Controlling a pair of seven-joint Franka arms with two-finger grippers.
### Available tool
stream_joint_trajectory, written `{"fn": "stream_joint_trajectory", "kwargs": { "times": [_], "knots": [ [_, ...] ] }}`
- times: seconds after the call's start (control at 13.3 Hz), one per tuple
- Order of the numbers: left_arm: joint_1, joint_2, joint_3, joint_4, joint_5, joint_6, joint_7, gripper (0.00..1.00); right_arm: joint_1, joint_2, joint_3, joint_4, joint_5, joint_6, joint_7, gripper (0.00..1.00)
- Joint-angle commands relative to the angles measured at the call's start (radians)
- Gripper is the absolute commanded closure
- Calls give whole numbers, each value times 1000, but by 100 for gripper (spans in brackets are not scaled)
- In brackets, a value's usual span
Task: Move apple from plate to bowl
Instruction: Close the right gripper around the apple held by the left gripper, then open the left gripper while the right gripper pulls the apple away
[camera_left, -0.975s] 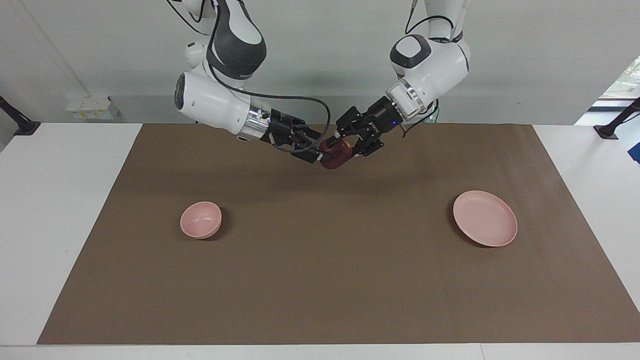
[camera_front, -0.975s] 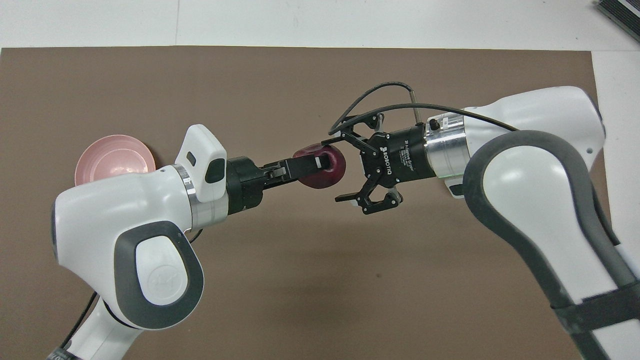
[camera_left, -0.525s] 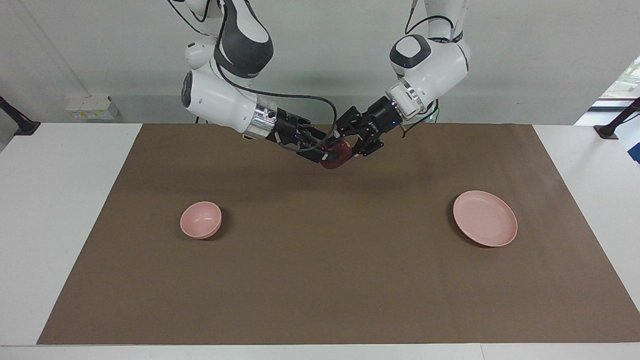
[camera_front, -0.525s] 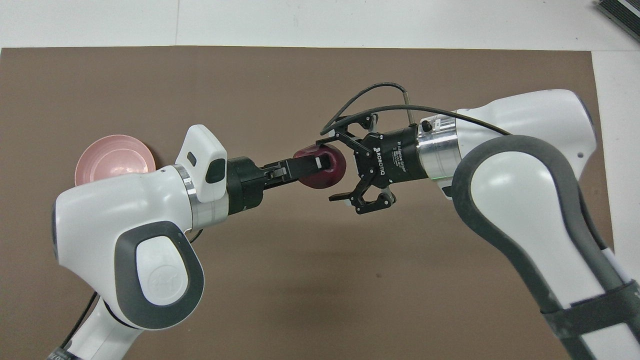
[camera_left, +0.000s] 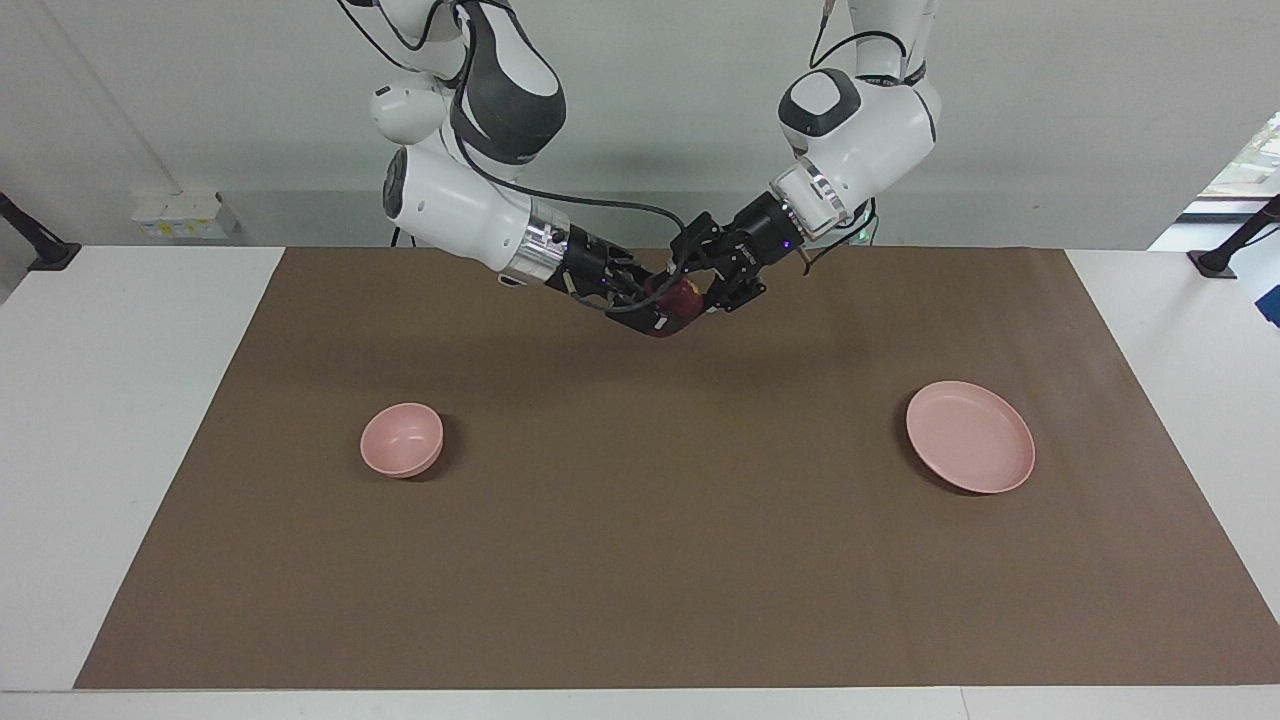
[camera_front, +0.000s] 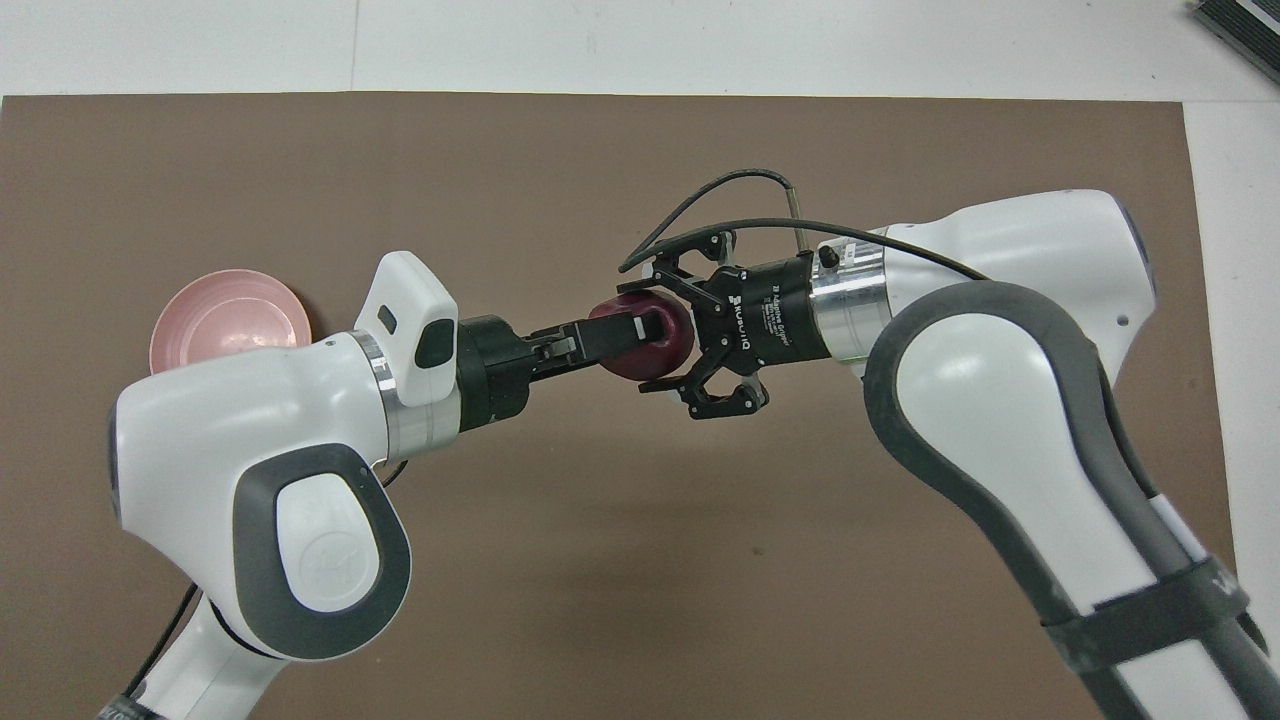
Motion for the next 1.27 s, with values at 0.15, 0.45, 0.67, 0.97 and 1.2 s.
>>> {"fn": "stream_joint_trajectory", "kwargs": {
  "times": [0.15, 0.45, 0.67, 0.97, 1.2],
  "knots": [
    [1, -12, 4, 2, 4, 4, -20, 100, -2, -5, 2, -7, -14, -11, 10, 100],
    [10, -3, 2, 23, 56, 13, -25, 0, -31, -6, -2, 0, -16, -61, -14, 100],
    [22, 1, 5, 28, 102, 13, -40, 0, -34, -9, -7, -1, -19, -75, -51, 100],
    [85, 11, 10, 21, 247, -49, -42, 0, -137, -73, -15, 0, -143, -234, -124, 100],
    [117, 20, 11, 48, 538, -137, -150, 0, -215, -138, -16, 2, -314, -359, -241, 100]
  ]
}}
